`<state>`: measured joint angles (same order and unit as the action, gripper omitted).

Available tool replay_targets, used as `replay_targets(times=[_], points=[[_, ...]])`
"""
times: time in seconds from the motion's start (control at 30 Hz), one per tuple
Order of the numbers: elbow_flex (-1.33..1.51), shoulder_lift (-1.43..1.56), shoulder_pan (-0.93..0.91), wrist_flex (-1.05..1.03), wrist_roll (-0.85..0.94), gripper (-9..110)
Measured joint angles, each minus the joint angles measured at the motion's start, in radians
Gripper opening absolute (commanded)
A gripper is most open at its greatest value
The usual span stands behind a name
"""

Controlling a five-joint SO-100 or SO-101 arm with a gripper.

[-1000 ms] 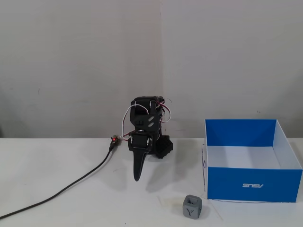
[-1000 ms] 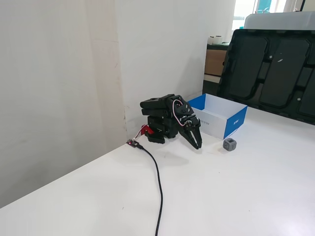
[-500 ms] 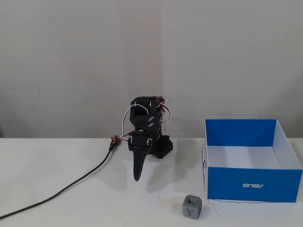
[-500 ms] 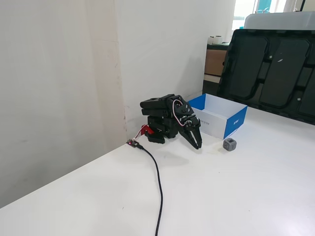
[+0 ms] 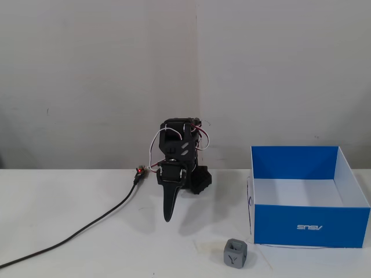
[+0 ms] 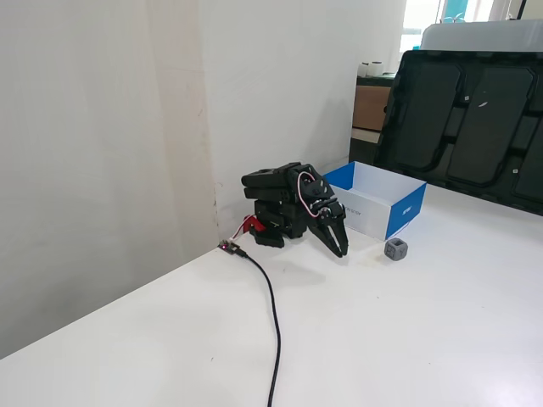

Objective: Pick the gray block and keep it in the box.

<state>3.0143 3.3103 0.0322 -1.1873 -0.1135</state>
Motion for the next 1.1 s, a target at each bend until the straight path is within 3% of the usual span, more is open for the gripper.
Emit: replay_targets(times=[1.1], points=[[0.000,0.000,0.074,0.032,0.017,0]])
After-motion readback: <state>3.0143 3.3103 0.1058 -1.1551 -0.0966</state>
